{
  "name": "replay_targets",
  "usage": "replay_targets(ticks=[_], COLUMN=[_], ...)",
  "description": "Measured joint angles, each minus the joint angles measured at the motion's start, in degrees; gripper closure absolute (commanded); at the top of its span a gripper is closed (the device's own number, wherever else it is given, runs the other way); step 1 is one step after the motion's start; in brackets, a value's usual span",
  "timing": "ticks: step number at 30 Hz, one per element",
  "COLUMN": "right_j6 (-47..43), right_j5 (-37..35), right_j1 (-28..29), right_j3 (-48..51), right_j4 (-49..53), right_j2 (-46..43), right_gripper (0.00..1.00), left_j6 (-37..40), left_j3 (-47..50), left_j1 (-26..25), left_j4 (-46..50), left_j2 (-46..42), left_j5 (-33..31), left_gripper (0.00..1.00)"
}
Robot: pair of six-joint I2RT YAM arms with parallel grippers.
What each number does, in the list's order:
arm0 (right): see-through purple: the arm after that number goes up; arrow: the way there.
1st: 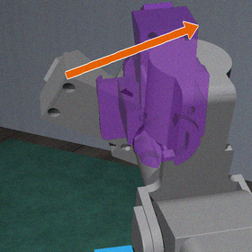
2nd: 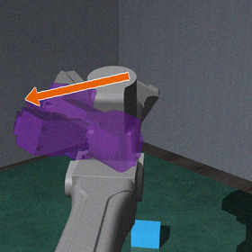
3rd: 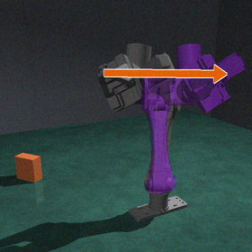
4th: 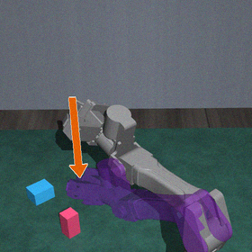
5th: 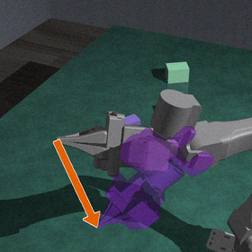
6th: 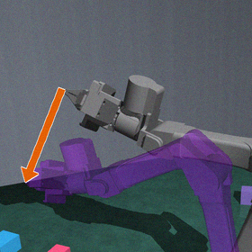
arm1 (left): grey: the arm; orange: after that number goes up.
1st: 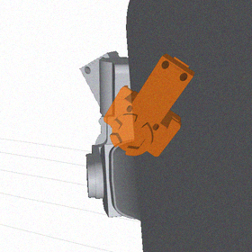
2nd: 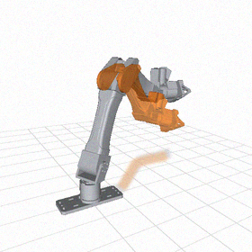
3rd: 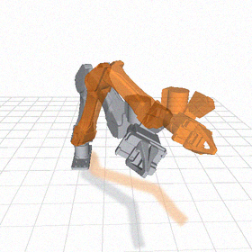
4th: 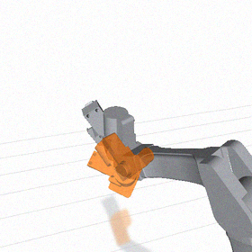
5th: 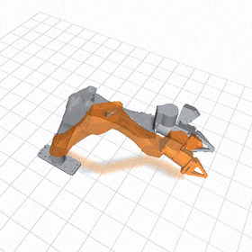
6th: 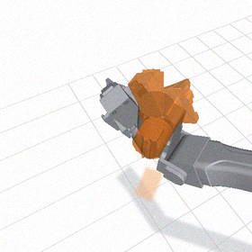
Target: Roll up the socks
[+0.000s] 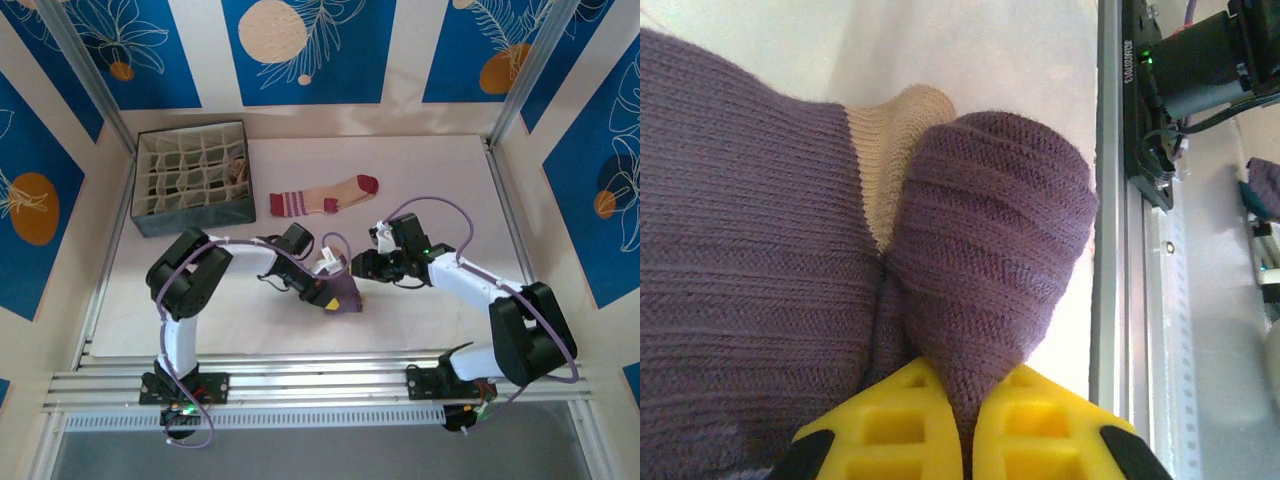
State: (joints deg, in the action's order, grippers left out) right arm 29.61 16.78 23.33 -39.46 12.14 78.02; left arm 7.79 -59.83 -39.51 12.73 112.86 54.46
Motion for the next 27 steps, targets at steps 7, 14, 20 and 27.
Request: replay_targets(ticks=[7,14,20,27], right_j6=[-1.25,-1.64,-1.49,0.63], right_j5=[3.98,6.12,5.55,3.67], right_j1=[1.55,3.45,4.5,5.35], right_j3=[3.43,5.38,5.38,-0.83], right_j4=[-2.71,-4.85,-5.51,-0.79], right_j2=[2.78,2.95,5.97,12.41], right_gripper=[0.53,0.53,0.8,1.0], left_j6=[-0.26,-1.97,-2.99,-3.08], left_j3=[-1.2,-1.18,-1.18,-0.02], left_j1=[1.55,3.48,3.87,4.02], left_j4=[2.16,3.17,3.21,3.15], left_j2=[1.75,2.38,2.54,0.55], left_j5=[2.97,4.48,4.9,2.27], left_gripper=[0.98,0.95,0.93,0.77])
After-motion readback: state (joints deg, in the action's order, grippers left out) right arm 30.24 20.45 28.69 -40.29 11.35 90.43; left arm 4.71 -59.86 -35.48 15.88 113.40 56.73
